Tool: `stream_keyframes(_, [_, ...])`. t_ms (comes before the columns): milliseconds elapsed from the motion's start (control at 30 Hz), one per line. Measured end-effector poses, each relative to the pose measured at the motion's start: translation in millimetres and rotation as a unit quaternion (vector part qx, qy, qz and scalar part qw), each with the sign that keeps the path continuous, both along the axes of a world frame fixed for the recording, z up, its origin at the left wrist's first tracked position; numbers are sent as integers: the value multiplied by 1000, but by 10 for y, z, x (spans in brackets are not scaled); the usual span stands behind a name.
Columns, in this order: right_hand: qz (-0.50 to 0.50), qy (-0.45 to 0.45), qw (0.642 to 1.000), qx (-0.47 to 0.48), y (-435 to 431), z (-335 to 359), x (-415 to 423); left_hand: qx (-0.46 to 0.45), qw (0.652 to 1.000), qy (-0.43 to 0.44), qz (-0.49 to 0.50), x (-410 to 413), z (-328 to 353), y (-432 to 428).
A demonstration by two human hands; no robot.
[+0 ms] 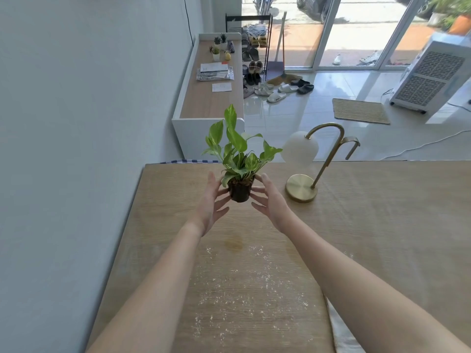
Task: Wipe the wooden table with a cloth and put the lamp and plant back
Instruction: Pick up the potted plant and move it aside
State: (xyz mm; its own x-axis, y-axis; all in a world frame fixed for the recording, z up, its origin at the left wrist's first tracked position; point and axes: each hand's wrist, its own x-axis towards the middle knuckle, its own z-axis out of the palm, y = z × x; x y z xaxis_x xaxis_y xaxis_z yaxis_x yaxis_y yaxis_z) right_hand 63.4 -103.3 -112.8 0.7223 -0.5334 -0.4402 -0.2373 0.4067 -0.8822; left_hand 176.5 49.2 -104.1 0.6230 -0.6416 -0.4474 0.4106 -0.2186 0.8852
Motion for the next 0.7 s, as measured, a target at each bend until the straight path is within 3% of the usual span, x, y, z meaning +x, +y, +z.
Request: stream_keyframes(700, [-8, 37, 999, 35, -266, -648, 516, 31, 999, 32, -3, 496, -636, -349])
